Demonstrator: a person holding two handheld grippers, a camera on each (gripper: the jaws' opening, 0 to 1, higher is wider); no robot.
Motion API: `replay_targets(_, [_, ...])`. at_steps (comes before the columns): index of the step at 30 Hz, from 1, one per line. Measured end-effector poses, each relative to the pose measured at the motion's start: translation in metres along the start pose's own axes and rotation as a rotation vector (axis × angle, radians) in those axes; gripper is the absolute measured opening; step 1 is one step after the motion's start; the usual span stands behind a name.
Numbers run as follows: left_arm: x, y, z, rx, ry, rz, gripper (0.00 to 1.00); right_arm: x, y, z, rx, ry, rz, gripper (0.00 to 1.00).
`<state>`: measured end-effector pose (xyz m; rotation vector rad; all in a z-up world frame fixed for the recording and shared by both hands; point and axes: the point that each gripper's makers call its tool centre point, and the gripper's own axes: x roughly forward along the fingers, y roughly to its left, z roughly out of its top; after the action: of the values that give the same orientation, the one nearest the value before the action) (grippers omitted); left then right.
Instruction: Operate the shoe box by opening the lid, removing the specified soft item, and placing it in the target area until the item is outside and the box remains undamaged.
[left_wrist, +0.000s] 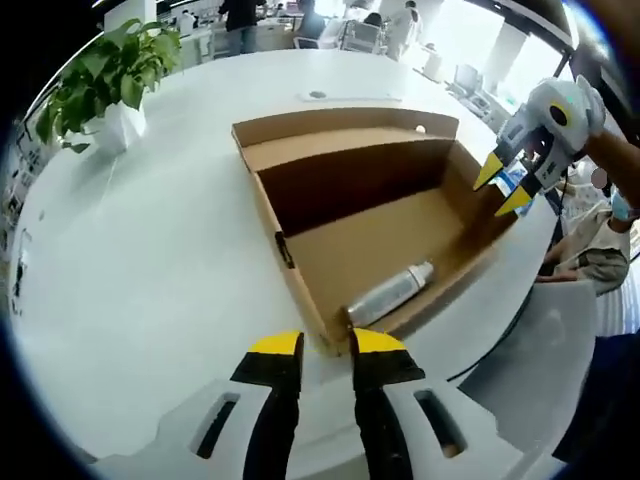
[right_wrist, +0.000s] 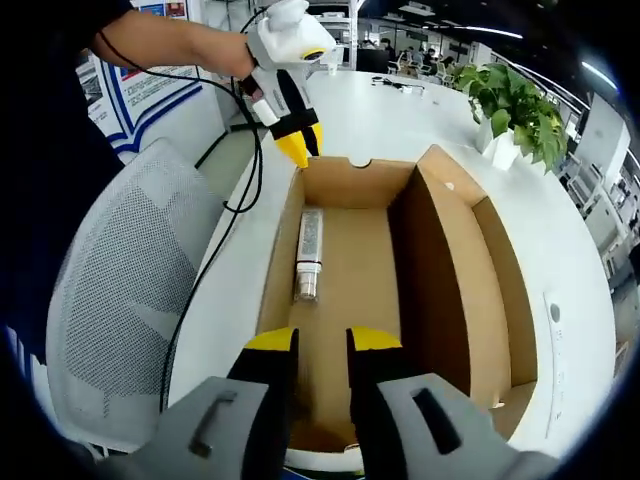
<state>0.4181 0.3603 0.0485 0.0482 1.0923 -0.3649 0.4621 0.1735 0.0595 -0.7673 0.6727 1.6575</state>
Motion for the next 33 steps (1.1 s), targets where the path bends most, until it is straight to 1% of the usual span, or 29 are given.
replay_targets(1, [-0.004,-0.002,-0.001,0.01,0.018,-0.009,0.25,0.0,0.0,0.0,0.001,-0.001,-0.001,0.17])
replay_targets(2, [-0.007,-0.006,0.002,0.037,0.021,-0.028,0.24,0.0,0.001,-0.001,0.003,-0.002,-0.001,0.16])
replay_targets(3, [-0.013,-0.012,0.009,0.11,0.016,-0.059,0.22,0.0,0.001,-0.002,0.005,-0.003,-0.001,0.16])
replay_targets(4, [-0.016,-0.014,0.014,0.18,0.019,-0.06,0.2,0.0,0.002,-0.002,0.008,-0.005,-0.002,0.16])
replay_targets(5, [-0.02,-0.015,0.019,0.263,0.048,-0.05,0.18,0.0,0.002,-0.004,0.01,-0.008,-0.005,0.16])
replay_targets(6, [-0.021,-0.018,0.025,0.326,0.055,-0.061,0.18,0.0,0.001,-0.005,0.016,-0.011,-0.006,0.16])
replay_targets(7, [-0.021,-0.023,0.038,0.415,0.04,-0.065,0.17,-0.001,0.001,-0.005,0.019,-0.011,-0.009,0.16])
replay_targets(8, [-0.02,-0.026,0.043,0.485,0.051,-0.07,0.16,-0.001,0.001,-0.006,0.023,-0.012,-0.012,0.16])
replay_targets(9, [-0.017,-0.032,0.046,0.551,0.062,-0.094,0.16,-0.001,0.001,-0.006,0.027,-0.015,-0.015,0.16])
replay_targets(10, [-0.012,-0.042,0.049,0.608,0.084,-0.137,0.16,-0.001,0.001,-0.006,0.03,-0.018,-0.017,0.16])
replay_targets(11, [-0.008,-0.046,0.048,0.634,0.106,-0.156,0.16,-0.001,0.001,-0.007,0.036,-0.022,-0.019,0.16])
replay_targets(12, [-0.002,-0.053,0.042,0.701,0.165,-0.202,0.17,-0.001,0.001,-0.007,0.039,-0.026,-0.019,0.16])
replay_targets(14, [0.01,-0.065,0.034,0.802,0.211,-0.29,0.17,-0.001,0.002,-0.008,0.046,-0.027,-0.018,0.16])
replay_targets(15, [0.013,-0.065,0.028,0.828,0.25,-0.309,0.17,-0.001,0.002,-0.008,0.049,-0.029,-0.018,0.16])
replay_targets(16, [0.017,-0.066,0.025,0.855,0.268,-0.33,0.16,0.0,0.002,-0.01,0.054,-0.026,-0.018,0.16])
replay_targets(17, [0.022,-0.068,0.025,0.857,0.267,-0.346,0.15,0.0,0.002,-0.011,0.053,-0.025,-0.018,0.16])
replay_targets(18, [0.027,-0.061,0.021,0.875,0.319,-0.333,0.16,0.001,0.001,-0.011,0.063,-0.032,-0.02,0.16])
replay_targets(19, [0.03,-0.059,0.023,0.909,0.314,-0.329,0.15,0.001,0.001,-0.011,0.067,-0.034,-0.021,0.16])
replay_targets(20, [0.033,-0.058,0.025,0.908,0.311,-0.327,0.15,0.001,0.0,-0.011,0.074,-0.04,-0.02,0.16])
replay_targets(21, [0.034,-0.055,0.025,0.897,0.326,-0.324,0.15,0.001,-0.001,-0.011,0.078,-0.043,-0.022,0.16])
replay_targets(22, [0.034,-0.054,0.026,0.897,0.326,-0.326,0.16,0.001,-0.001,-0.012,0.08,-0.043,-0.022,0.16])
replay_targets(25, [0.038,-0.049,0.029,0.907,0.327,-0.326,0.16,0.002,-0.002,-0.011,0.083,-0.048,-0.021,0.16])
replay_targets(28, [0.042,-0.046,0.026,0.922,0.343,-0.328,0.18,0.003,-0.004,-0.01,0.086,-0.053,-0.021,0.16])
replay_targets(30, [0.047,-0.045,0.021,0.938,0.367,-0.343,0.18,0.003,-0.005,-0.009,0.092,-0.06,-0.021,0.16])
replay_targets(33, [0.053,-0.046,0.015,0.96,0.384,-0.354,0.19,0.005,-0.007,-0.009,0.099,-0.064,-0.017,0.16])
